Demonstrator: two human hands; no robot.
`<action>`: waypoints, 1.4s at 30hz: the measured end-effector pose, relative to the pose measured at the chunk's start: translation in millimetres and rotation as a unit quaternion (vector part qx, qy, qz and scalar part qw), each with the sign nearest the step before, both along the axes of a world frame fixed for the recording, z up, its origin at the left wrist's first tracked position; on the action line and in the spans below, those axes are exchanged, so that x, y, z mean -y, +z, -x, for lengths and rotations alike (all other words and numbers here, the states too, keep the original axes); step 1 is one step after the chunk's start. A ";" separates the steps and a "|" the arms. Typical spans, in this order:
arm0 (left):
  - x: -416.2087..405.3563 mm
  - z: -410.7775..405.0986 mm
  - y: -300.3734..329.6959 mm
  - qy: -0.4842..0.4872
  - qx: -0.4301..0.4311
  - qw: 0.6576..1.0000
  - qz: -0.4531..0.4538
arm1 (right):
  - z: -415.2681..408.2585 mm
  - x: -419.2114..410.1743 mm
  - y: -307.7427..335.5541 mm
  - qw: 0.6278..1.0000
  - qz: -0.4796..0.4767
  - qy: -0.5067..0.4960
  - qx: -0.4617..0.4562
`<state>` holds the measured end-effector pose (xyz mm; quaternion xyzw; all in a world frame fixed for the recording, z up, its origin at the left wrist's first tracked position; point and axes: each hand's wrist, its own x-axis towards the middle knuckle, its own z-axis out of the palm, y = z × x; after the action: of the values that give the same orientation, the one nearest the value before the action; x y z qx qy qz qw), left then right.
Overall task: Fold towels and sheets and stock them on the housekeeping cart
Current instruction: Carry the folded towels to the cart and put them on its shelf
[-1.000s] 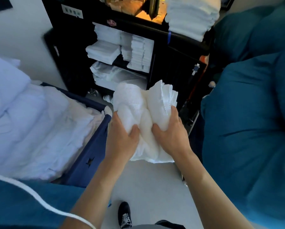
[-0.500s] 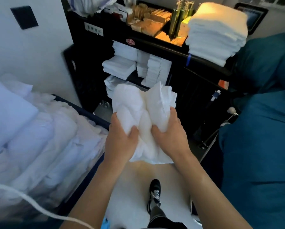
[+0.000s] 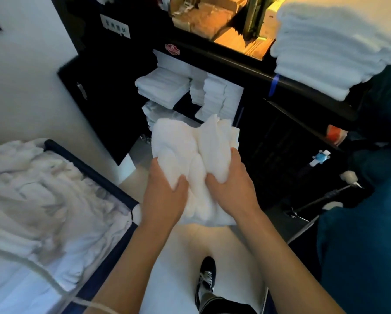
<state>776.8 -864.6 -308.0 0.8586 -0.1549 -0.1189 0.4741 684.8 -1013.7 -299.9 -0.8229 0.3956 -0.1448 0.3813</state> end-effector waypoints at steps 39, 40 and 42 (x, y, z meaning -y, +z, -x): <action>106.3 -292.4 -12.8 0.155 -0.035 0.987 0.006 | -345.5 125.5 -2.8 0.980 -0.064 0.186 -0.013; 105.8 -297.2 -14.9 0.156 -0.031 0.987 0.007 | -351.9 125.5 -3.5 0.980 -0.066 0.188 -0.007; 104.1 -304.7 -18.8 0.159 -0.030 0.987 0.006 | -363.3 125.3 -5.2 0.979 -0.067 0.194 -0.011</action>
<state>1081.5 -968.8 -326.8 0.8652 -0.0024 -0.0666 0.4969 1048.1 -1139.1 -305.1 -0.8581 0.2414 -0.0328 0.4519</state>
